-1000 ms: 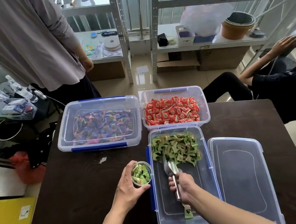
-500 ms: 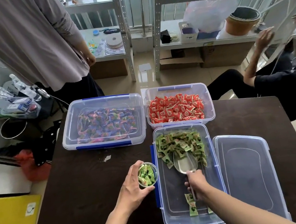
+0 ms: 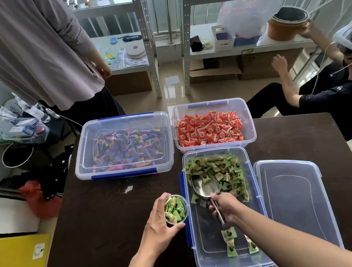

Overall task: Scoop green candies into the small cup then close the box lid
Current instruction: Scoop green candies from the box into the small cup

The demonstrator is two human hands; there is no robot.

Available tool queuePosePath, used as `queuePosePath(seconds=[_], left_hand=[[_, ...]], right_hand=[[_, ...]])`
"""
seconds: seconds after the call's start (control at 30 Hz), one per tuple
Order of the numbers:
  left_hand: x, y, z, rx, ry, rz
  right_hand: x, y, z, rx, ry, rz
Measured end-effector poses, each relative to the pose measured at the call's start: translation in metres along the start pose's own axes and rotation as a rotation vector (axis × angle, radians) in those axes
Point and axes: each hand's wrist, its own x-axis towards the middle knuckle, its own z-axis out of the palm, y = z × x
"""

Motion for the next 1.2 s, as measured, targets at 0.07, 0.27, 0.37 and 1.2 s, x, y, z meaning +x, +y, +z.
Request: queuePosePath(seconds=[0.07, 0.27, 0.37, 1.2], left_hand=[[0.002, 0.000, -0.001, 0.002, -0.005, 0.002], [0.003, 0.001, -0.003, 0.004, -0.017, -0.004], [0.003, 0.002, -0.003, 0.001, -0.023, -0.012], [0.010, 0.007, -0.003, -0.063, 0.034, -0.041]], right_hand=[[0.008, -0.004, 0.004, -0.103, 0.031, -0.052], [0.009, 0.006, -0.006, -0.223, 0.032, -0.203], [0.005, 0.011, -0.015, -0.202, 0.004, -0.211], [-0.105, -0.029, -0.042, -0.948, -0.131, -0.615]])
